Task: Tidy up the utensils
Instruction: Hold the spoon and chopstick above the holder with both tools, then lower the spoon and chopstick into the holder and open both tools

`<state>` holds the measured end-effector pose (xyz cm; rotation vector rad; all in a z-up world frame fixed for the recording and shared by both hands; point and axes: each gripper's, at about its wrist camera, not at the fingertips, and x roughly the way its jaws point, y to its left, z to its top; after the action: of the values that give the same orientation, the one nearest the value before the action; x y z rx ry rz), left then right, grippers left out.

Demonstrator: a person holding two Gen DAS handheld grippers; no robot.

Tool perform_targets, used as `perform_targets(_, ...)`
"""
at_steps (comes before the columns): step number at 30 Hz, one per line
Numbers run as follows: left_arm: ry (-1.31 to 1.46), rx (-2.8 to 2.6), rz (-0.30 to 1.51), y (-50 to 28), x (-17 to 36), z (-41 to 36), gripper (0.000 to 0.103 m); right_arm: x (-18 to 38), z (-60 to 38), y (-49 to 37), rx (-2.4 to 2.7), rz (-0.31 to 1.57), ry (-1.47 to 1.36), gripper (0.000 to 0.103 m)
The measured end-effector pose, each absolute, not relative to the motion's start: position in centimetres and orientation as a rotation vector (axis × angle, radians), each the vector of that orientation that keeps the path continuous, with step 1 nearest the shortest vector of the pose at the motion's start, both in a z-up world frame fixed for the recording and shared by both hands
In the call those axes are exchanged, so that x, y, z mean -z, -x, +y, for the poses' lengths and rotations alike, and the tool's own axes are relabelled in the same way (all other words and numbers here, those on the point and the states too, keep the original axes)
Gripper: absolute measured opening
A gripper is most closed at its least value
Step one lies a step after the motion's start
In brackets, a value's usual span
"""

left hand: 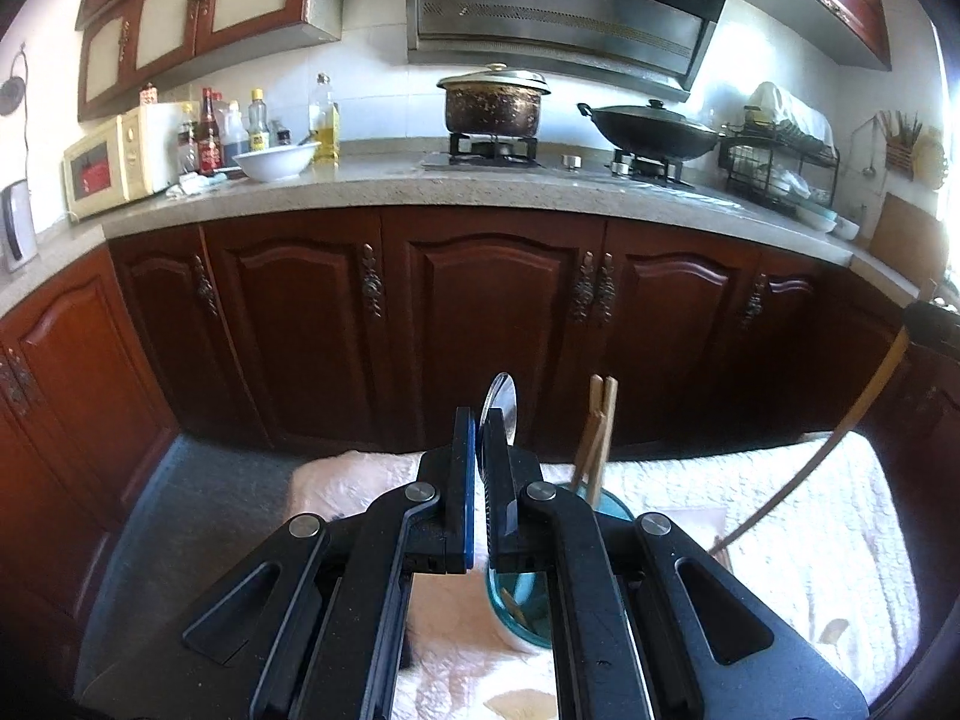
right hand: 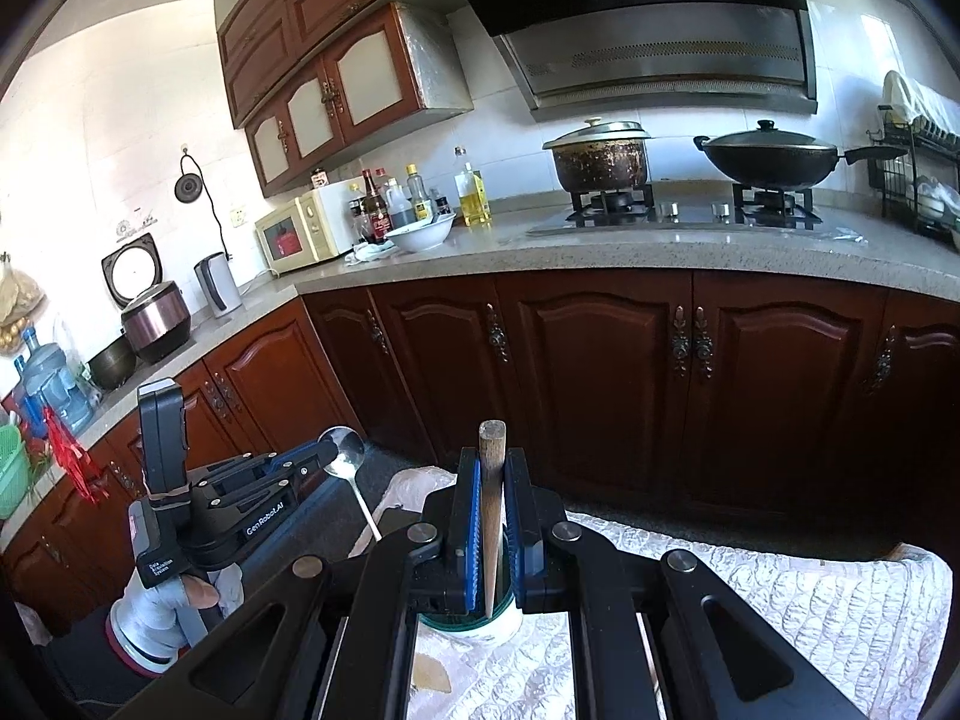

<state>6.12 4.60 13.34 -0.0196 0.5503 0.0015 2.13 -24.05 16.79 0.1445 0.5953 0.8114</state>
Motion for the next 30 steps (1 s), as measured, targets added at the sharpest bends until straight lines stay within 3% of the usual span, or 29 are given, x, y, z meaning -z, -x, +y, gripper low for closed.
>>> perform_targets(14, -0.073, -0.096, 0.533, -9.5, -10.2, 3.7, 0.001, -14.1, -20.5, -5.1, -0.806, 0.645, -0.136, 0.007)
perform_targets(30, -0.156, -0.083, 0.628, -10.9, -4.8, 1.5, 0.001, -6.7, -16.9, -8.7, -0.847, 0.831, -0.159, 0.007)
